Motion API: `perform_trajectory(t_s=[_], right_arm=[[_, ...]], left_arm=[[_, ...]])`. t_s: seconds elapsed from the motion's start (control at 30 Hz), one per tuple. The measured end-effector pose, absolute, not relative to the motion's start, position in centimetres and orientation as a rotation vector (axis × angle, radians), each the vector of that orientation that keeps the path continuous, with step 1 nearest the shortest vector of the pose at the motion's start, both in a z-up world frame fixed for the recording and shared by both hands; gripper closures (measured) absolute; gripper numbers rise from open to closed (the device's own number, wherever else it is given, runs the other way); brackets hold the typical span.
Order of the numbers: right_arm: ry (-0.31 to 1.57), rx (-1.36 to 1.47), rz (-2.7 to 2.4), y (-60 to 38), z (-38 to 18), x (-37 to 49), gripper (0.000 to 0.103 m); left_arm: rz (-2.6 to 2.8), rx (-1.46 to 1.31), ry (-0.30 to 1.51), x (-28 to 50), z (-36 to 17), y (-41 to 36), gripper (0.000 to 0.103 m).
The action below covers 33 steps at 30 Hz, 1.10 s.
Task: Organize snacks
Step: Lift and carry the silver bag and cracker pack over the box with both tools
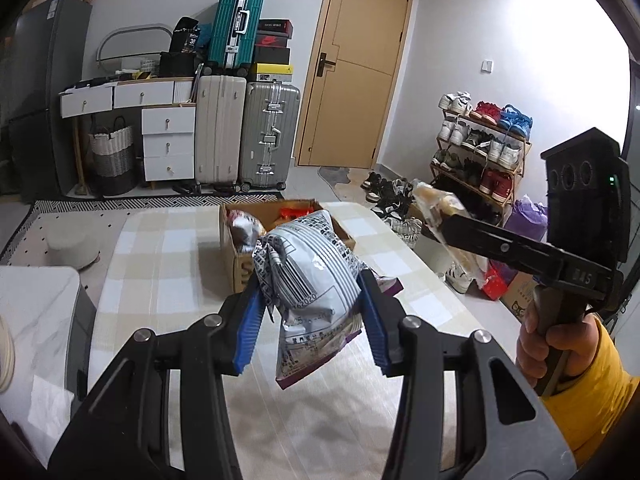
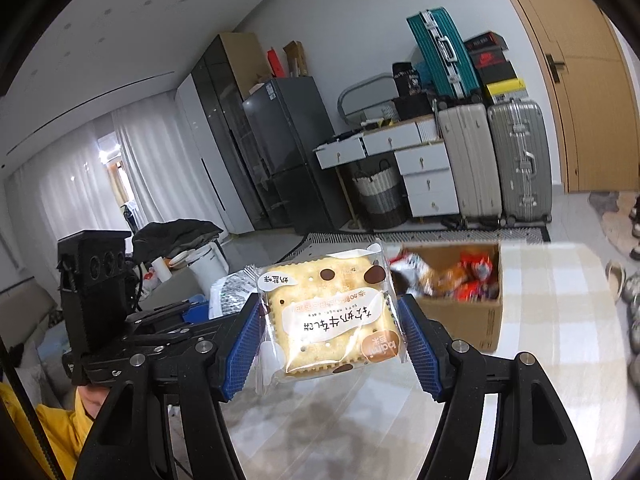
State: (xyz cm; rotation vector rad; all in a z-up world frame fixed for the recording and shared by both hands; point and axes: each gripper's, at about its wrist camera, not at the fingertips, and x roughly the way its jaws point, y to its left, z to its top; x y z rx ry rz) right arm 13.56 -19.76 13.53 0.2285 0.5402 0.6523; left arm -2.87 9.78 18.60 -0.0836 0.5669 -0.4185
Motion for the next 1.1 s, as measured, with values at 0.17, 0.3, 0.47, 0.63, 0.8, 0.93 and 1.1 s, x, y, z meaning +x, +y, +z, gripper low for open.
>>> perform_trajectory(t_s=[0.17,0.3,0.47,0.63,0.8,0.93,1.1], right_arm=[[0.527,0.203,0.648,-20.0,15.3,16.3,0.035],[0.52,0.202,0.637,-20.3,16.5,18.8,0.035],[0.527,0.23,0.617,-21.2,17.6,22.6,0.035],[0.545,0.232,0.59,-21.4,17.7,26.1,0.035],[0.574,0.227,0.554,-21.6,16.5,29.4,0.035],[0.608,0.243,0.537,-22.0,15.0,32.1,0.035],[0.646,0.255,0.525,-22.2,12.9,34.9,0.035]], left_arm=[[-0.422,-0.105,0.59,1.9,19.7,9.2,0.061],[-0.418,-0.103,0.583,5.2,21.2,8.7,0.061],[-0.399,-0.08,0.593,10.5,22.8,7.2,0.061],[-0.368,-0.046,0.603,15.8,23.4,5.3,0.061],[-0.354,-0.045,0.641,22.4,23.2,3.5,0.061],[-0.337,-0.041,0.677,27.4,21.8,2.4,0.061],[-0.331,-0.035,0.725,33.4,19.1,1.3,0.061]])
